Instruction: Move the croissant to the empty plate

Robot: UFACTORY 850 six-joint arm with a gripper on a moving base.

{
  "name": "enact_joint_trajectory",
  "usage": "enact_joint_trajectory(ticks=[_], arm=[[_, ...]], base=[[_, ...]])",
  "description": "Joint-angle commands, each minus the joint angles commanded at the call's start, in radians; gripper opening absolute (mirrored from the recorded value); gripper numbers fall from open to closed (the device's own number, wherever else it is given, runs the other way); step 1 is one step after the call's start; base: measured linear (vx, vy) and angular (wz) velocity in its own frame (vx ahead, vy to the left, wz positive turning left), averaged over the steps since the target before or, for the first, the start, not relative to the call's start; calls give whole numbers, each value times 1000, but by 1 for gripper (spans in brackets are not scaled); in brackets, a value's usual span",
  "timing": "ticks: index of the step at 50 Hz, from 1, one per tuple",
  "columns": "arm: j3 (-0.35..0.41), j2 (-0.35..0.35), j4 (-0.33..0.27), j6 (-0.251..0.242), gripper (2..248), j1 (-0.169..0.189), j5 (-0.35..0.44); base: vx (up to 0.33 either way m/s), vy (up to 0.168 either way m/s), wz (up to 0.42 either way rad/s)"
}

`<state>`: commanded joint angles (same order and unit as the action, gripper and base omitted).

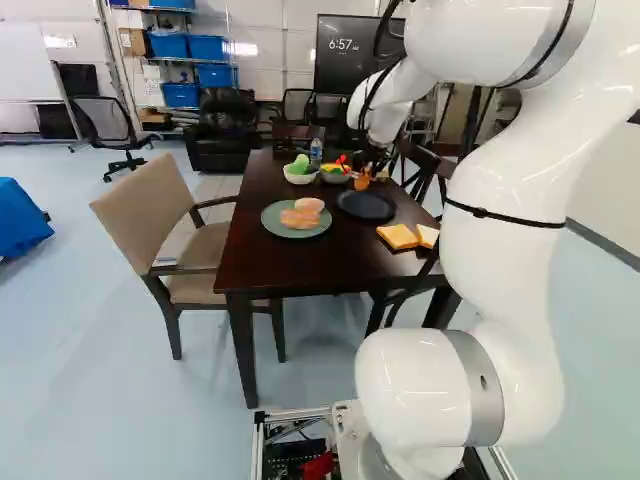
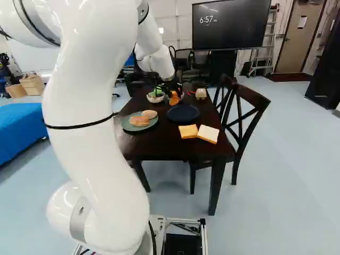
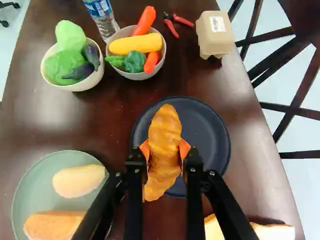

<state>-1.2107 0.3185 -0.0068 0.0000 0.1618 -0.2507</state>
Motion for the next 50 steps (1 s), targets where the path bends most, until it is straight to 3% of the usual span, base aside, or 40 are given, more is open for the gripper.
enact_joint_trajectory(ticks=[26, 50], arm=[[-45, 92, 0, 0, 83, 71, -32], [-69, 151, 0, 0, 83, 96, -42]], base=[[0, 0, 0], [0, 0, 0]])
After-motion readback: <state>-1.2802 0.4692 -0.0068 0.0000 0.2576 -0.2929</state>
